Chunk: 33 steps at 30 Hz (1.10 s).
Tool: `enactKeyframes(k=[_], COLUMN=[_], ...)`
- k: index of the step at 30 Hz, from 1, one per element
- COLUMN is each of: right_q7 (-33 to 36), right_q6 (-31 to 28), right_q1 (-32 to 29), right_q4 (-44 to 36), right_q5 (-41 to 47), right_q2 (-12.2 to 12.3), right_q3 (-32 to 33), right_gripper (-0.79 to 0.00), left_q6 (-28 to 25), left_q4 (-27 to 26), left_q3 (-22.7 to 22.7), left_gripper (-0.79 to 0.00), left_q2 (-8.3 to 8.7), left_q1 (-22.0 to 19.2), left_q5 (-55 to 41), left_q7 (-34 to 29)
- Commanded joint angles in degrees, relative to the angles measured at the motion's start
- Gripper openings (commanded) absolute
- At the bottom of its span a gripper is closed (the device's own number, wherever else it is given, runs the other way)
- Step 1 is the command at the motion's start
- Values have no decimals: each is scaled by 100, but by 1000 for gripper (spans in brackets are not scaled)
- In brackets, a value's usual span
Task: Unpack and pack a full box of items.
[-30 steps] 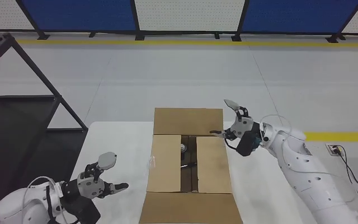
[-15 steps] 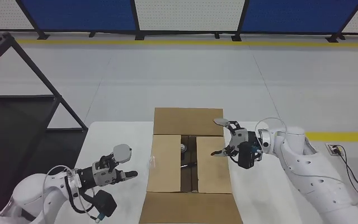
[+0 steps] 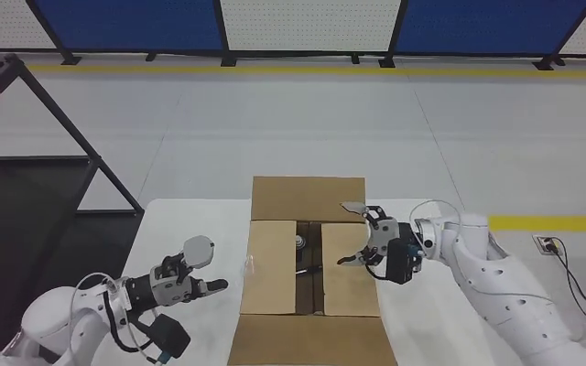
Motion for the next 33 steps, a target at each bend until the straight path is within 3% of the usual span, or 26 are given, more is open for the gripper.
enactKeyframes(k=[1,8,14,21,28,33], right_q7=[54,-15,-563,-984,-1295,-1300], right_q6=[-54,15,563,986,1298,1303], right_q1=[18,279,548,759,687,638], right_q4=[-60,-171,-204,-38,-14,-11], right_q5=[359,1219,1075,543,241,187], right_q2=[28,261,530,719,851,901], right_q3=[-184,-757,-1312,-1616,-1588,-1527], right_gripper=[0,0,0,0,0,0], left_q6=[257,517,432,-49,-501,-550], left_q4=[-15,-134,-31,223,859,917], left_q3=[-20,24,67,437,1087,1156], left_gripper=[0,0,0,0,0,0], left_q2=[5,13,-3,-21,-120,-134], left_q1=[18,36,-95,-671,-1424,-1495], left_q5=[139,346,-63,-22,-183,-241], left_q7=[-1,10,111,199,159,168])
